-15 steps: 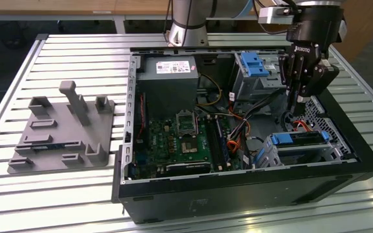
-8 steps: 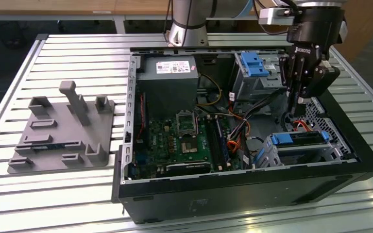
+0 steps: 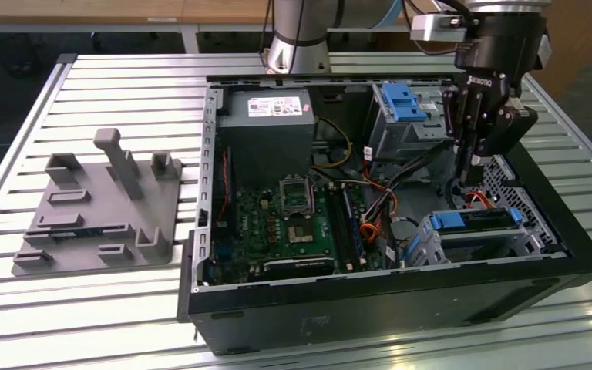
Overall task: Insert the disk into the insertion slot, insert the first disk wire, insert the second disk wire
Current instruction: 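Insert the second disk wire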
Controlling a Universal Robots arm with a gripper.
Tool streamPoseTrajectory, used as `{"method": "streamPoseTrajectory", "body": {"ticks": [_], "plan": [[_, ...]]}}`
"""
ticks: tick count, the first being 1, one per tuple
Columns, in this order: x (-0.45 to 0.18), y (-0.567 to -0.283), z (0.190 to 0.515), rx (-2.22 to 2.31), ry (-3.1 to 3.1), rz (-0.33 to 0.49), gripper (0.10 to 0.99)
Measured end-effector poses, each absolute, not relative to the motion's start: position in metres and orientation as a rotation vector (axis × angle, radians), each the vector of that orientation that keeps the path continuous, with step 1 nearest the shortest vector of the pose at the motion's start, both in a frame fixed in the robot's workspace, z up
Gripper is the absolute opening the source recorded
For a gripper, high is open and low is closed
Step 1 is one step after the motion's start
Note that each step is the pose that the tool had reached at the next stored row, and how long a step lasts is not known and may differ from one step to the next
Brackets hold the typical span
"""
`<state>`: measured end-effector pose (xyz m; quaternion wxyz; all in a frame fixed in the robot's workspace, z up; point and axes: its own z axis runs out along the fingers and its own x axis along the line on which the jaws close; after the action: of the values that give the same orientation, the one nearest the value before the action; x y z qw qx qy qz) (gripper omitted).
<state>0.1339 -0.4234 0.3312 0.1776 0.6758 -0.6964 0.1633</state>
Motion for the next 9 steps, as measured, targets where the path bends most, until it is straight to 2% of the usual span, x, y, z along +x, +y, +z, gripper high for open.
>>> {"method": "streamPoseTrajectory", "body": {"ticks": [9], "plan": [[0.1339, -0.4236, 0.3308, 1.916, -1.974, 0.457, 0.251]]}}
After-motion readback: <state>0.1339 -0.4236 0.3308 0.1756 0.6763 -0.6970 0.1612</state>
